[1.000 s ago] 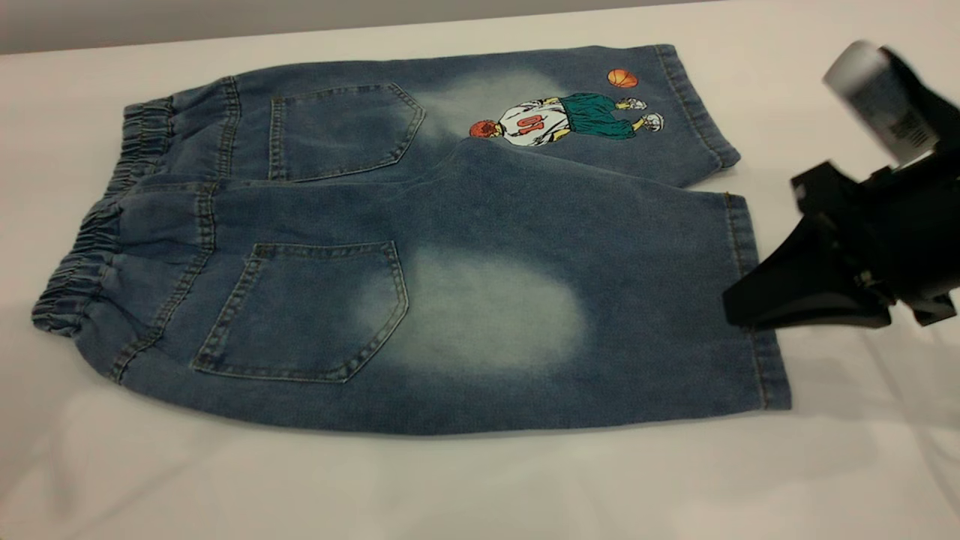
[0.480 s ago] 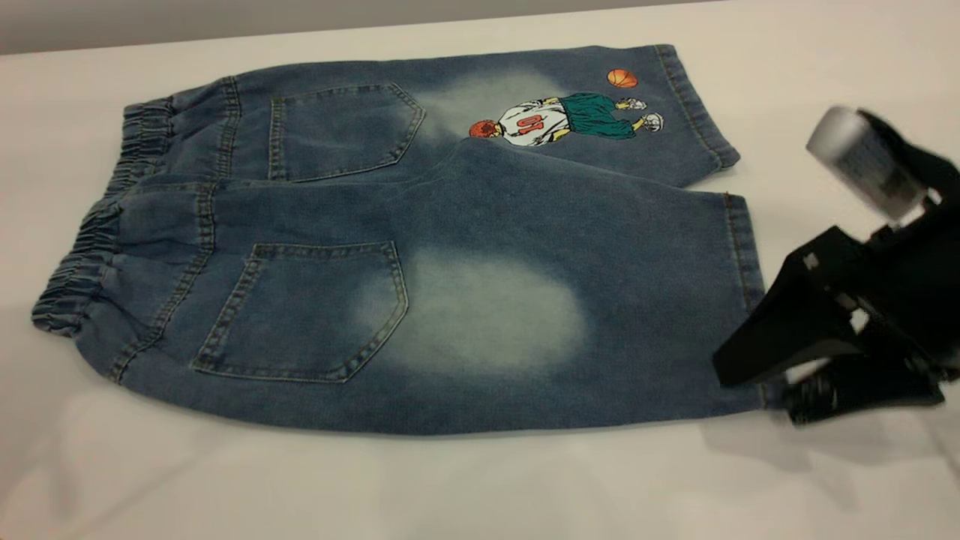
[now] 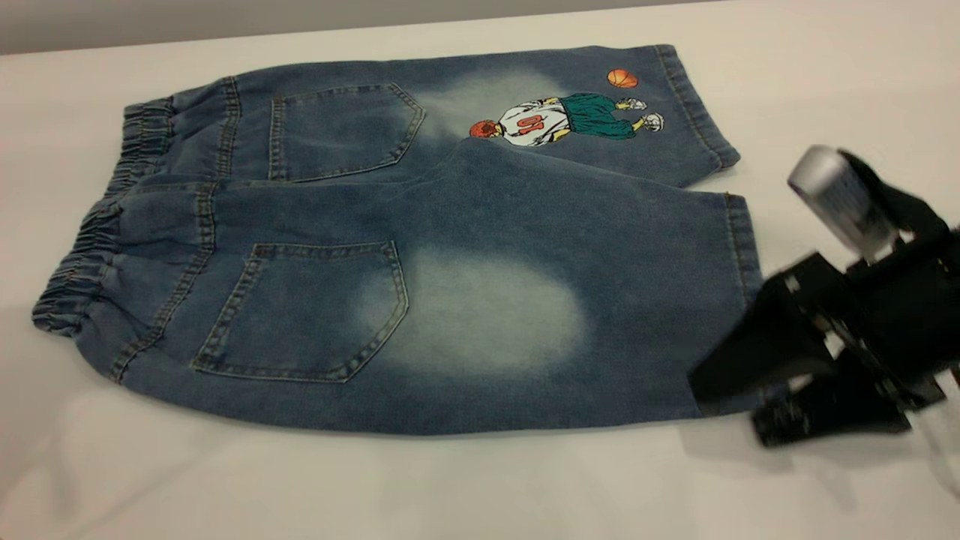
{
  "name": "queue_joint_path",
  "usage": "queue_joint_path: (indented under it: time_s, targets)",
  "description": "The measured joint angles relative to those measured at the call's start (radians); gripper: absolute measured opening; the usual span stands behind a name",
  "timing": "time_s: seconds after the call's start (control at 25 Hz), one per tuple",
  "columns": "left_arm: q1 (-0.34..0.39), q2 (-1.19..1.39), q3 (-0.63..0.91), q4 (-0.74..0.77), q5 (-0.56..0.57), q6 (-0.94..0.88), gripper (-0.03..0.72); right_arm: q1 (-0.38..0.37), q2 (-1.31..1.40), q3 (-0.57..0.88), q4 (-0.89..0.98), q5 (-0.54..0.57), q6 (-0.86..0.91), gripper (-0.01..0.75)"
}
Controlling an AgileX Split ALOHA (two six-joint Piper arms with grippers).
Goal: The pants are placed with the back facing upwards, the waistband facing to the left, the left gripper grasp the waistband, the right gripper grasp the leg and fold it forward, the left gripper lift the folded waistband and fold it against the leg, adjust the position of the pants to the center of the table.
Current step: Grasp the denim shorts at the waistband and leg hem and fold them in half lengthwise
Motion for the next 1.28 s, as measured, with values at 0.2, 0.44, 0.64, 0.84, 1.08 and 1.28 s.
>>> queue_joint_path:
  time_s: [0.2,0.44,0.64,0.84,1.08,1.28]
  targets:
    - [0.0,0.0,0.0,0.0,0.0,0.0,0.454,0.0,-0.001,-0.033,0.025,-0.037,-0.01,0.549]
    - [0.0,0.0,0.0,0.0,-0.01,0.0,0.454,0.0,-0.002,-0.032,0.057,-0.045,-0.065,0.524]
    - [0.0,0.0,0.0,0.0,-0.021,0.0,0.454,-0.001,0.001,-0.032,0.141,-0.012,-0.07,0.487]
    - [0.0,0.0,0.0,0.0,-0.02,0.0,0.454,-0.003,0.001,-0.032,0.179,0.066,-0.07,0.486]
    - [0.0,0.0,0.0,0.0,-0.02,0.0,0.454,-0.003,0.001,-0.032,0.176,0.125,-0.069,0.486]
    - [0.0,0.0,0.0,0.0,-0.02,0.0,0.454,-0.003,0.0,-0.032,0.168,0.065,-0.069,0.486]
